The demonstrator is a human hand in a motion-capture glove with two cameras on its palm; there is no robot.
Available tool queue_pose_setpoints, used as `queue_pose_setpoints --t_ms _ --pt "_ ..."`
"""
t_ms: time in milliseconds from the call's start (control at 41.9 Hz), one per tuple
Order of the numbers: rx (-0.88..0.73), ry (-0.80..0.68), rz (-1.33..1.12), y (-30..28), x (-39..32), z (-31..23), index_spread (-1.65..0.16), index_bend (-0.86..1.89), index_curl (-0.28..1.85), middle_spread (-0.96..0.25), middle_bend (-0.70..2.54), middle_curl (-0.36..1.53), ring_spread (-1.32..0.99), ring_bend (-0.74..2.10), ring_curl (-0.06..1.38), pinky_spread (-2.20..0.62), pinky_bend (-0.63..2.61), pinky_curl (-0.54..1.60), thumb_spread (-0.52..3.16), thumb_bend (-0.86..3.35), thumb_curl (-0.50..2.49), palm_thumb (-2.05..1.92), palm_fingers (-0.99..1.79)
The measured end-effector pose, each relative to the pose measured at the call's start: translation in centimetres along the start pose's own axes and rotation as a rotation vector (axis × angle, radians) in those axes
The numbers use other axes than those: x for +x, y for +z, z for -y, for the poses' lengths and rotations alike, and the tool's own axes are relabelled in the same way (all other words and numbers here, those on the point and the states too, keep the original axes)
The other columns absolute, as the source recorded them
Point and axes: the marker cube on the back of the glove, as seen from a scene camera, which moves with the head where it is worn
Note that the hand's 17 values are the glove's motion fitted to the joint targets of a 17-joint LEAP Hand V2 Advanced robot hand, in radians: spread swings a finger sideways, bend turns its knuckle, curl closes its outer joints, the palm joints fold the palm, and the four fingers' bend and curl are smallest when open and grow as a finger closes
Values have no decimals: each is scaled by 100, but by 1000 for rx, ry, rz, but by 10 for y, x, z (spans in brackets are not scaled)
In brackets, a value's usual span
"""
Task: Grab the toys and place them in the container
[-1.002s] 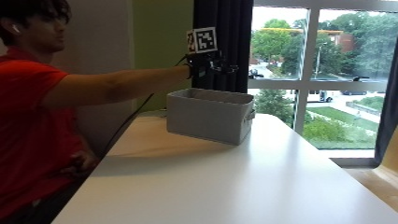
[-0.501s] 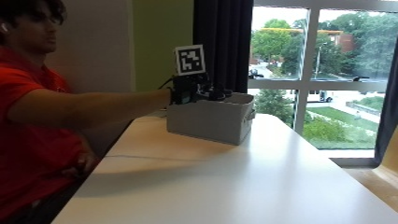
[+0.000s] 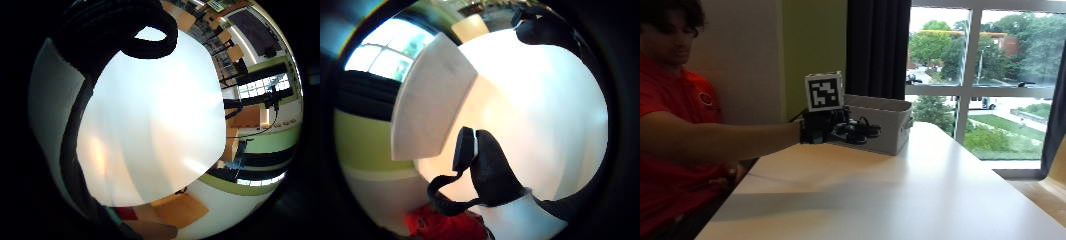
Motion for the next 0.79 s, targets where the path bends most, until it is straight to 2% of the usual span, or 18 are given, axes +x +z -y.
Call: queue_pose_setpoints --t_ms 549,787 --pt "67 83 76 12 9 -4 -43 39 45 -11 18 39 -1 19 19 6 67 30 116 -5 25 -5 4" --pt "27 55 144 20 -4 -4 -44 41 45 -11 18 38 -1 19 19 6 65 30 116 -4 24 -5 5"
